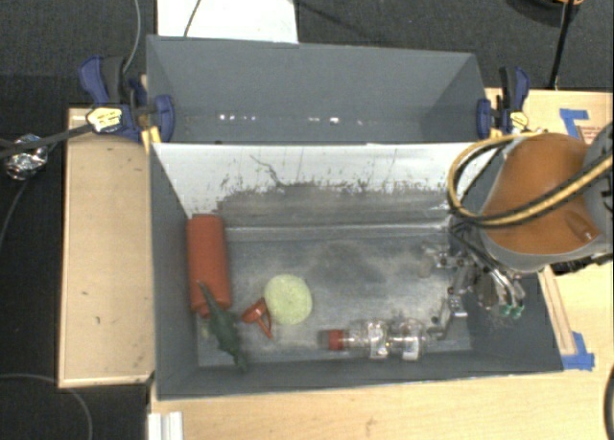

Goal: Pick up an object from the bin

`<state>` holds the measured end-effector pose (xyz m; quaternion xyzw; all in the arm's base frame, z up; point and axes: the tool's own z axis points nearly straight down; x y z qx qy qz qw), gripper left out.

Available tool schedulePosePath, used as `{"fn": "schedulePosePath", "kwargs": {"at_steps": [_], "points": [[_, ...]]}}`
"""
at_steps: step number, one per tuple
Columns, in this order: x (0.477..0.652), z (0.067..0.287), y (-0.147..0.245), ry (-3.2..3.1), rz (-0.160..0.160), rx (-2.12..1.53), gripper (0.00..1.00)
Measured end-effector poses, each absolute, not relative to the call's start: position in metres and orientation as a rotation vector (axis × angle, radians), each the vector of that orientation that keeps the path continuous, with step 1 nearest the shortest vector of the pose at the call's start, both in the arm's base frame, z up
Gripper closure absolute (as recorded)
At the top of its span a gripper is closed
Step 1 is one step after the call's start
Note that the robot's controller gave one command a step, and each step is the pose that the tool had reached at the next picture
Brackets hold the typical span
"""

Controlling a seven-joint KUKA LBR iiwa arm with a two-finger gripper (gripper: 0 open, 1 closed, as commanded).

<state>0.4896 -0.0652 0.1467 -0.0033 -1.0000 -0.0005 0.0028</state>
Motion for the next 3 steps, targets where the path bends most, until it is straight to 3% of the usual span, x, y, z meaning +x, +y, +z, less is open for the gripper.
{"fn": "schedulePosePath", "kwargs": {"at_steps": [1, 2, 3], "points": [[0.492, 0.151, -0.065, -3.144, 0.000, -0.006, 0.00], [0.486, 0.138, -0.031, -3.132, 0.001, 0.248, 0.00], [0.481, 0.123, -0.006, -3.132, -0.001, 0.267, 0.00]]}}
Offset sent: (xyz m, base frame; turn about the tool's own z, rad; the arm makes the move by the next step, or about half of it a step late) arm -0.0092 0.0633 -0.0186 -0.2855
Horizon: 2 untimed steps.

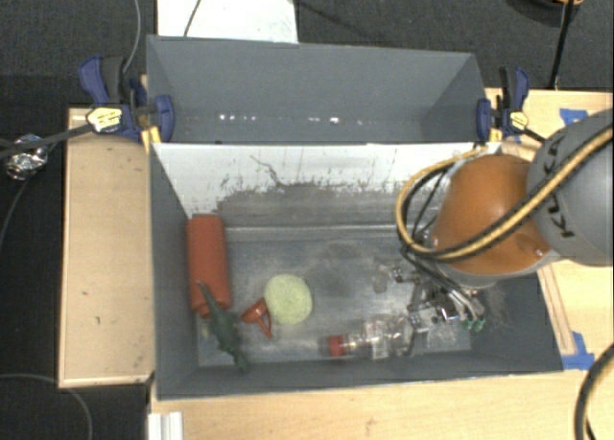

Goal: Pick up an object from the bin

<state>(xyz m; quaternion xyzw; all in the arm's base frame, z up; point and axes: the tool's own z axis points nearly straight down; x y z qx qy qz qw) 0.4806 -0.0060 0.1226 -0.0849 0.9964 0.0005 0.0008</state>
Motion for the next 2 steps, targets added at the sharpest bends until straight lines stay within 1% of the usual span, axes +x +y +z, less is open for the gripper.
{"fn": "schedulePosePath", "kwargs": {"at_steps": [1, 2], "points": [[0.477, 0.112, 0.011, 3.091, -0.001, -0.576, 0.00], [0.482, 0.070, -0.005, 3.089, 0.001, -0.496, 0.00]]}}
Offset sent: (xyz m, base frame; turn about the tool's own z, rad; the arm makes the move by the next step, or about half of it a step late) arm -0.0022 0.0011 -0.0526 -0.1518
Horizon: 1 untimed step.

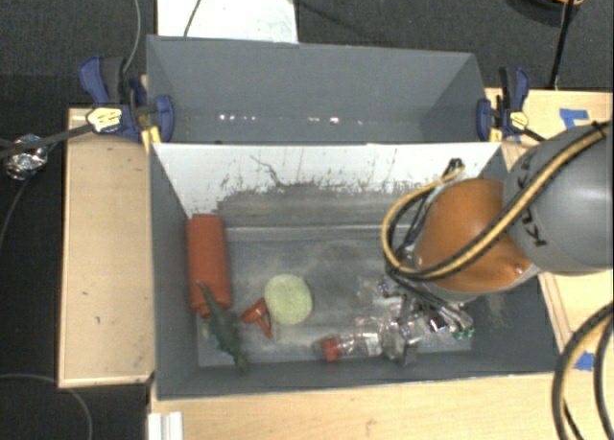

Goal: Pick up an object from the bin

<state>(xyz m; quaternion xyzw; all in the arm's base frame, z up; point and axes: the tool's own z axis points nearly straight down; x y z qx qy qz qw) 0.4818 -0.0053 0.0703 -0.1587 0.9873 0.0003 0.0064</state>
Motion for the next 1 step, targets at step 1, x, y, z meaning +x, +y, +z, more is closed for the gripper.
{"fn": "schedulePosePath", "kwargs": {"at_steps": [1], "points": [[0.4827, 0.0719, -0.0102, 2.998, -0.003, -0.895, 1.00]]}}
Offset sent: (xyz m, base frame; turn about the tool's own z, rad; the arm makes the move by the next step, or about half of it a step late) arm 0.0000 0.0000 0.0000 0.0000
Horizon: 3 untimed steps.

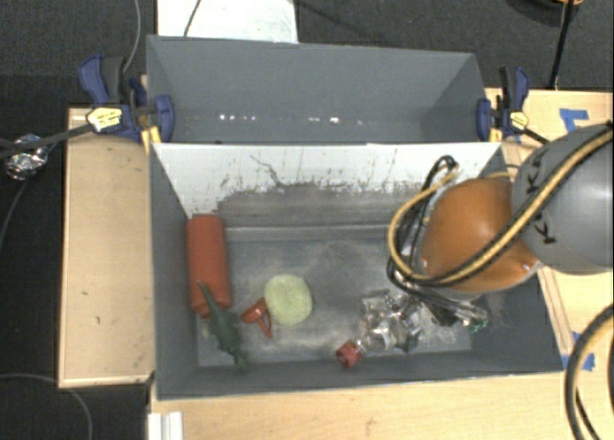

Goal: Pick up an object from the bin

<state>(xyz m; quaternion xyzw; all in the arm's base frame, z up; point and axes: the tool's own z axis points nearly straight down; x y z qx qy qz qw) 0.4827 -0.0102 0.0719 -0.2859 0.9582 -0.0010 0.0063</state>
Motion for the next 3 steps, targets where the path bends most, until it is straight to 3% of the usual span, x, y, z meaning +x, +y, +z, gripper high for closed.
{"fn": "schedulePosePath", "kwargs": {"at_steps": [2, 3], "points": [[0.482, 0.075, -0.010, 3.000, -0.002, -0.895, 1.00], [0.480, 0.089, -0.010, 3.006, 0.000, -0.897, 1.00]]}}
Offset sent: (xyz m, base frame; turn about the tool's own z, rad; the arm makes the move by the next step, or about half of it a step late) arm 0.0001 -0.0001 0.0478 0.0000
